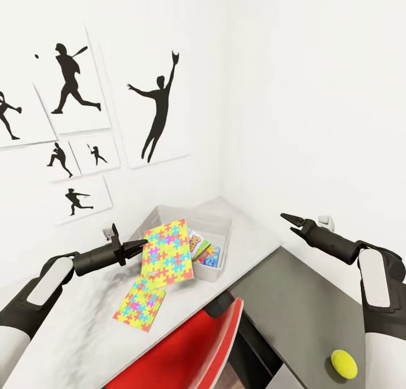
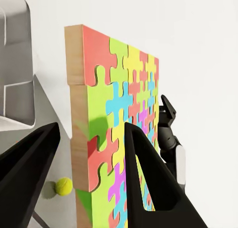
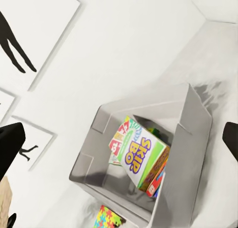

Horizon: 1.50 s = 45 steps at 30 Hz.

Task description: Put all the toys in the child's room - the three board games (two on the bed and one on the table), the two jigsaw puzzles on the table, and the tennis ball on the table - inside the toy box on the table in the child's room.

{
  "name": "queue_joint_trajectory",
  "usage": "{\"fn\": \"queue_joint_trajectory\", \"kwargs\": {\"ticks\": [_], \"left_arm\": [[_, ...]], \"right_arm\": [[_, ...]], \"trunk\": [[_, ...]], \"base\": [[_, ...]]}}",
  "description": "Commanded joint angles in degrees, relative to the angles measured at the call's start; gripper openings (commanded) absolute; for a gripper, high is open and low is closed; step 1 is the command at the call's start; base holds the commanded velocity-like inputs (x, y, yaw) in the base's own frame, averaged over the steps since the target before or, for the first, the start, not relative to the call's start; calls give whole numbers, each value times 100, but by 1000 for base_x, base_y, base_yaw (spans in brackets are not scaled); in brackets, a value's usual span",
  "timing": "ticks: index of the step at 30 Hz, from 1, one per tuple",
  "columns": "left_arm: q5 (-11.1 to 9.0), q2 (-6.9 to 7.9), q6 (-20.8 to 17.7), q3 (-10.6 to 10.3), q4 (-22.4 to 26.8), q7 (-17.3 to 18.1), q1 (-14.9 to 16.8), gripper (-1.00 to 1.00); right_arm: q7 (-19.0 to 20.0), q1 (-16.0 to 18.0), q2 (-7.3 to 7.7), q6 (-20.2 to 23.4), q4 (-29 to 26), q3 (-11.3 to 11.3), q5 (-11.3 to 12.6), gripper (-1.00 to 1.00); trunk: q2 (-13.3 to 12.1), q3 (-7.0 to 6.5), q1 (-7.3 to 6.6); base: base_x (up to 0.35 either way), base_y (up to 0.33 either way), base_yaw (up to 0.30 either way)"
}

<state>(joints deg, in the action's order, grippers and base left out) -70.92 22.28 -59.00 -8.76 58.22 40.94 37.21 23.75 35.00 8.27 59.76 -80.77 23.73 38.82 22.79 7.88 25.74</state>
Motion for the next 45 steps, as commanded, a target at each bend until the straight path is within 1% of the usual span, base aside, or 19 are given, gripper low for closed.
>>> {"fn": "queue_joint_trajectory", "kwargs": {"ticks": [1,10,16,29,39,42,45], "left_arm": [[0,5,-15,-11,-4,28,7,-100],[2,1,-15,-11,-4,26,6,-100],[0,0,-15,-11,-4,24,6,-100],[-1,-4,-15,-11,-4,20,6,-100],[4,-3,-14,-11,-4,19,6,-100],[2,-4,-14,-11,-4,19,6,-100],[4,-2,-13,-11,-4,19,6,-100]], "right_arm": [[60,7,-1,24,0,10,-53,100],[66,7,-7,24,0,9,-58,100],[64,7,-10,24,0,9,-58,100],[81,-7,-29,24,-16,8,-127,100],[111,-10,-2,24,-17,18,-57,100],[112,-61,5,24,-9,24,-50,100],[124,-235,1,24,-9,49,-50,100]], "trunk": [[13,12,4],[13,12,4],[13,12,4],[13,12,4],[13,12,4],[13,12,4],[13,12,4]], "base": [[34,-14,0],[30,23,0],[121,-102,0],[12,-12,3],[0,0,1],[0,0,0],[0,0,0]]}}
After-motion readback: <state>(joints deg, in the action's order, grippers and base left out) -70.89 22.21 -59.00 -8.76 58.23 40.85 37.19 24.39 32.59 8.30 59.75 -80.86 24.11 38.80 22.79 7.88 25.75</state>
